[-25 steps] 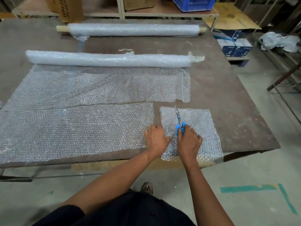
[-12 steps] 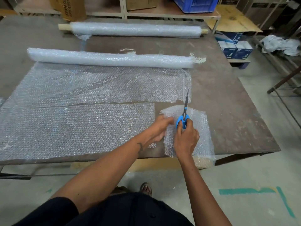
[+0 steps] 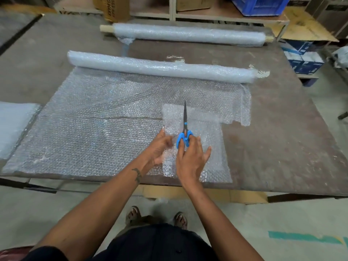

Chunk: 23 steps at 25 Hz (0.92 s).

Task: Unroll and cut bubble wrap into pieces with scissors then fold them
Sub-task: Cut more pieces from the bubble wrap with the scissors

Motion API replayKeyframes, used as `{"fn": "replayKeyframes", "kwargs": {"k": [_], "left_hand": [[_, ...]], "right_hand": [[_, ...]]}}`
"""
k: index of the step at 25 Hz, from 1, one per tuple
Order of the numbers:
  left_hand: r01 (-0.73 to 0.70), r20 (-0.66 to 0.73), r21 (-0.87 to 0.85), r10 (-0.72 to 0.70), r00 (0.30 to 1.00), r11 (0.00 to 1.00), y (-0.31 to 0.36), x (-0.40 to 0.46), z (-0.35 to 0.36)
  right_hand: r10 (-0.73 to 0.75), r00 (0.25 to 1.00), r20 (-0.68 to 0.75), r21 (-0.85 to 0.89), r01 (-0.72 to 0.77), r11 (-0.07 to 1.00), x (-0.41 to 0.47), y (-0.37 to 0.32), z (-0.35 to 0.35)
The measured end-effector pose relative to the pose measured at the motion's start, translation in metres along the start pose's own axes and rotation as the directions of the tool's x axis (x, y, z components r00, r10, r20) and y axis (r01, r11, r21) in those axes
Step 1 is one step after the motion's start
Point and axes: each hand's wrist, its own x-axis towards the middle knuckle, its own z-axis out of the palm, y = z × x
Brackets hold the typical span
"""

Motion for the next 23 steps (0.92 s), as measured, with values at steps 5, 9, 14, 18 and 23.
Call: {"fn": "replayKeyframes", "kwargs": {"k": [5,9,14,18,23], "left_hand": [[0.065,0.1,0.116,-0.077,0.992,0.991,0.002,0.03,-0.051],[0.049,0.14,0.16,-0.071,0.988,0.986,0.002,0.039,-0.061],[-0.241,0.08,0.651,0.251,0.965,0.719,-0.008,0.046,-0.072],[-0.355,0.105,0.847,0.529,0.842,0.397,-0.018,0.043,-0.086],[-0.404,0.41,0.91,0.351,0.842,-0.094,-0.032,0.057,-0.113]], "right_hand": [[0.009,0.984,0.181,-0.122,0.013,0.992,-0.017,-0.021,0.044],[0.012,0.99,0.142,-0.138,0.008,0.99,-0.029,-0.03,0.051],[0.07,0.977,0.202,-0.214,-0.026,0.976,-0.029,-0.029,0.059],[0.068,0.979,0.191,-0.262,-0.016,0.965,-0.029,-0.027,0.063],[0.007,0.966,0.258,-0.23,0.054,0.972,-0.026,-0.033,0.064]]}}
